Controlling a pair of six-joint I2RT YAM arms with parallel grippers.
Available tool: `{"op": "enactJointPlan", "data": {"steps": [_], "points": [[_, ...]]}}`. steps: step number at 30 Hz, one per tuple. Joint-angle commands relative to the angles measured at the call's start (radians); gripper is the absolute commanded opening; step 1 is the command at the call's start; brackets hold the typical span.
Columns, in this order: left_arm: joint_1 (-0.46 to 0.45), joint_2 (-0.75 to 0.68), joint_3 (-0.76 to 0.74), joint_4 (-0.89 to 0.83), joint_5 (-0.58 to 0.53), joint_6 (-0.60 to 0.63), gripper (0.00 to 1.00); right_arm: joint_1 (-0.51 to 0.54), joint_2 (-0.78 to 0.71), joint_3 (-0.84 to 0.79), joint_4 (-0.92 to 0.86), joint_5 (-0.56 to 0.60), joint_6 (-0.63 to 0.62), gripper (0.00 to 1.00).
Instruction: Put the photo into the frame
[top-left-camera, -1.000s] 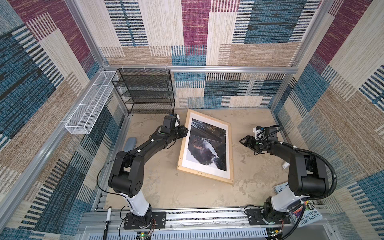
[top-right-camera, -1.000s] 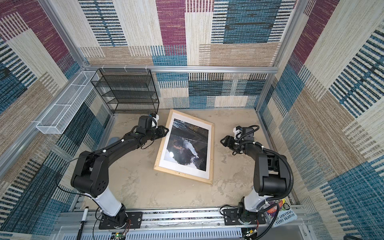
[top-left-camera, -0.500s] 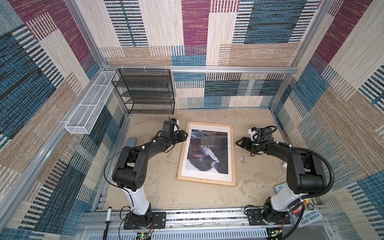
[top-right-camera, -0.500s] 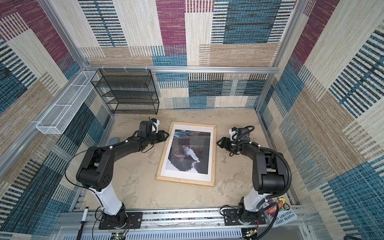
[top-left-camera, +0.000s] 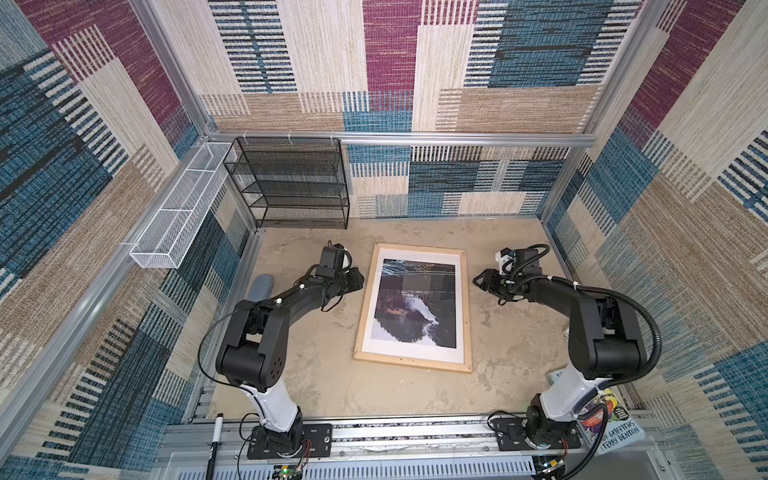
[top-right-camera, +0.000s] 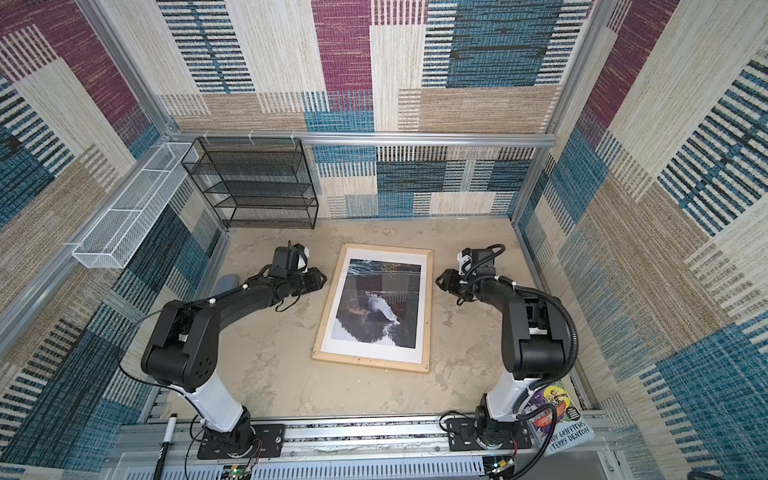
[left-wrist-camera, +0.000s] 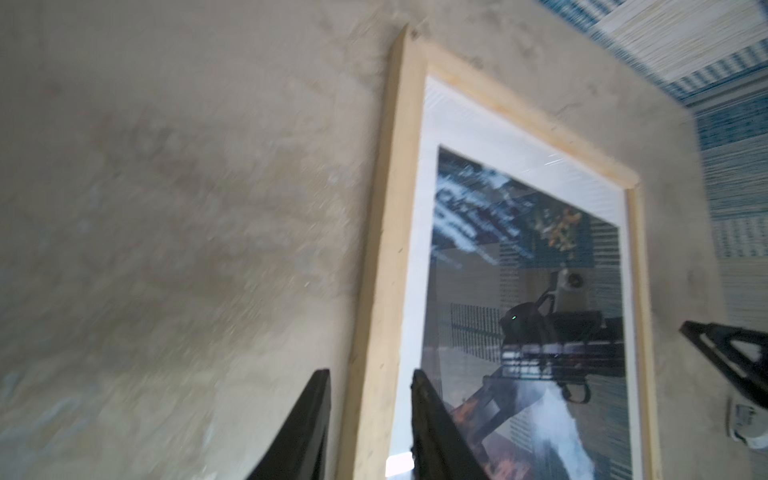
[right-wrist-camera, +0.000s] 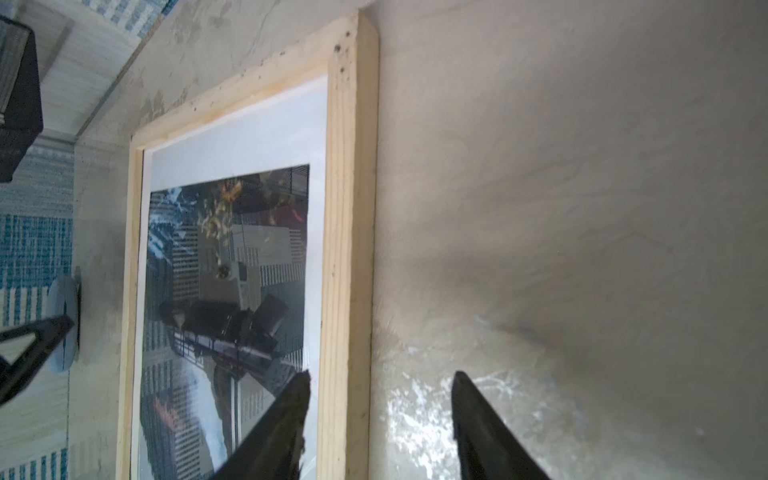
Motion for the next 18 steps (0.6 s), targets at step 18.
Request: {"op": "enactJointPlan", "data": {"steps": [18], "points": [[-0.241,-0.185,-0.268,-0.327,-0.195,-0.109,0.19,0.018,0.306,0.335,-0.06,0.088,-0.04,0.19]]}}
